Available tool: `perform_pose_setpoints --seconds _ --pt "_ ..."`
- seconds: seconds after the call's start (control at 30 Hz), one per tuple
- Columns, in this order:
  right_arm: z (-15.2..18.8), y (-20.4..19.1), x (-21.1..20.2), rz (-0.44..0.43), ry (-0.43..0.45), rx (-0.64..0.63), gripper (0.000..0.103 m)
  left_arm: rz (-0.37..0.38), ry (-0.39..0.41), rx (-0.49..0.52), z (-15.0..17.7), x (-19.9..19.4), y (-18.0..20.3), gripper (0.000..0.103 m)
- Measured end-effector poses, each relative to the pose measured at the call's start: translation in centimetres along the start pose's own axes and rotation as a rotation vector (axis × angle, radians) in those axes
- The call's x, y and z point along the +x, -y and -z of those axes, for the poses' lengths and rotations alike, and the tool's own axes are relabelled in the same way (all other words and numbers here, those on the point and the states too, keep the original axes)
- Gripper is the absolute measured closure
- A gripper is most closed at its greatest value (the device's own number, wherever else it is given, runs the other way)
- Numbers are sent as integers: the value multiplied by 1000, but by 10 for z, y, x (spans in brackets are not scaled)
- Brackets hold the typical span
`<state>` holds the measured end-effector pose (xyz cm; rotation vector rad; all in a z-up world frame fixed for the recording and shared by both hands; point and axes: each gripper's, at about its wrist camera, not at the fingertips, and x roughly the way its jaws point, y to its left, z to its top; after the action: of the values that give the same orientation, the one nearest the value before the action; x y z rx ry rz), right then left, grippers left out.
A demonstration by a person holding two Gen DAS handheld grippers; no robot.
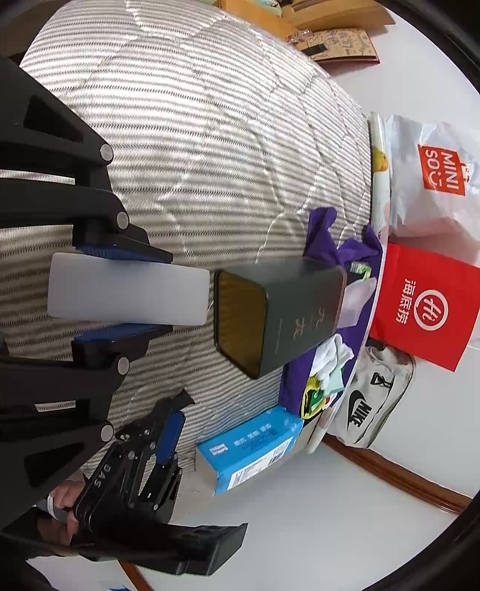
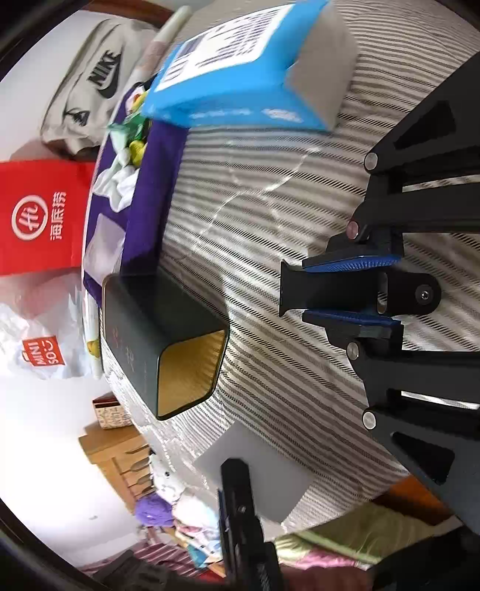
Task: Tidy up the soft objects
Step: 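Carry the white block to the towel with left while right carries the black strap to the yellow bag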
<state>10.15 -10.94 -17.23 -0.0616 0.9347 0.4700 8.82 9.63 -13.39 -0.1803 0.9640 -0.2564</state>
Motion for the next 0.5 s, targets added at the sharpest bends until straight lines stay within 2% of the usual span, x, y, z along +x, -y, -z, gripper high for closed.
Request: perform_pose_setpoints --seconds 0.2,0.5 --pt "13 18 -31 5 33 52 83 13 -2 21 4 5 18 75" --pt "38 64 -63 87 45 143 83 13 -9 24 6 6 35 75"
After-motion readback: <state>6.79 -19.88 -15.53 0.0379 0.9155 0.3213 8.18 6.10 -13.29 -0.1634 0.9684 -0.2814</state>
